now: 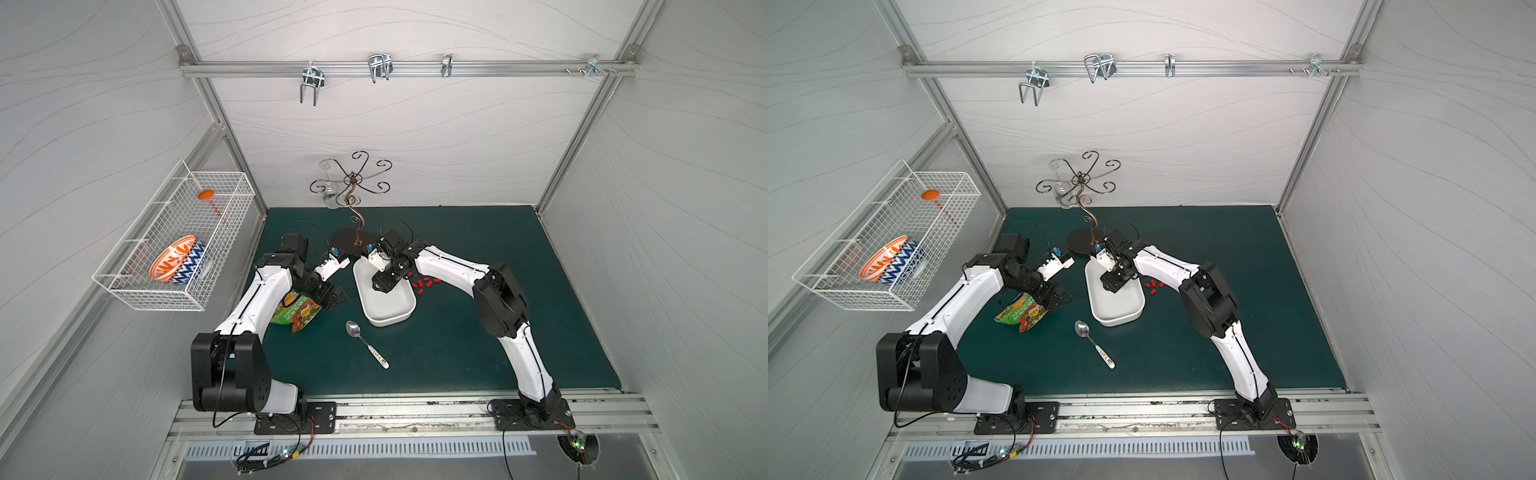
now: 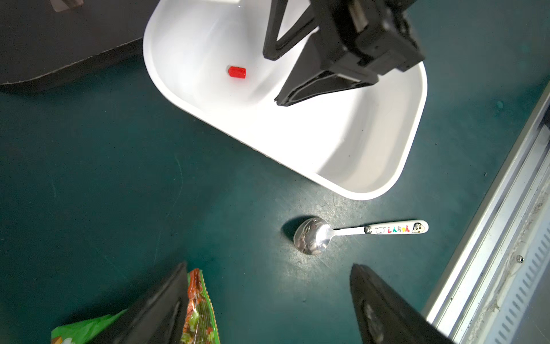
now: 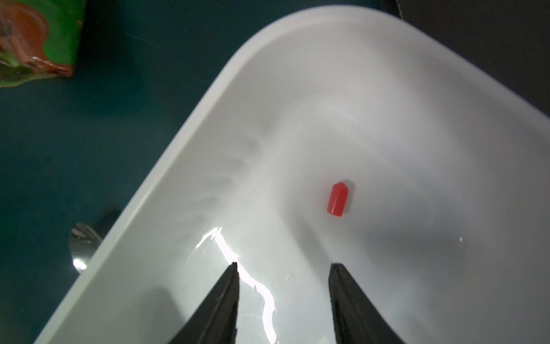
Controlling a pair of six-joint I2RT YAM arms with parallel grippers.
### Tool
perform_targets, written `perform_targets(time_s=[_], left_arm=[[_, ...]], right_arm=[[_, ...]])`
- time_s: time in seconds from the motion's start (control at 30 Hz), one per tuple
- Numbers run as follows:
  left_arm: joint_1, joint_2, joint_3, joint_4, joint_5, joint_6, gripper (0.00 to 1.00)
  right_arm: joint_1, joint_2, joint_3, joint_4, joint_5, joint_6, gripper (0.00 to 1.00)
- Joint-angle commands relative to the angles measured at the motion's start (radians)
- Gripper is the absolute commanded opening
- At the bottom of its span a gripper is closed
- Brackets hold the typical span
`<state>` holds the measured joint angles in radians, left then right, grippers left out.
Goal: Take the screw protection sleeves out of the storage box
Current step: Pick up the screw protection sleeve from the storage box.
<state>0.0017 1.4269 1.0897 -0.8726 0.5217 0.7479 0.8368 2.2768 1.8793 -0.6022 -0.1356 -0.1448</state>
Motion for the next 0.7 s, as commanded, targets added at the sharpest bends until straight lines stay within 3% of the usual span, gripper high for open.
perform_targets(time_s=[0.0,0.4,0.67], left_arm=[[0.001,-0.022,-0.005,0.010,0.034,0.009,0.88],[0.001,-0.036,-0.016,0.016,0.050,0.021,0.88],[0.001,-0.046,-0.019,0.016,0.057,0.026,0.88]], right_arm=[[0.008,0.040,0.039,0.024,0.056,0.028,0.51],[0.009,0.137,0.109,0.040,0.150,0.016,0.51],[0.009,0.173,0.134,0.047,0.173,0.010,0.41]])
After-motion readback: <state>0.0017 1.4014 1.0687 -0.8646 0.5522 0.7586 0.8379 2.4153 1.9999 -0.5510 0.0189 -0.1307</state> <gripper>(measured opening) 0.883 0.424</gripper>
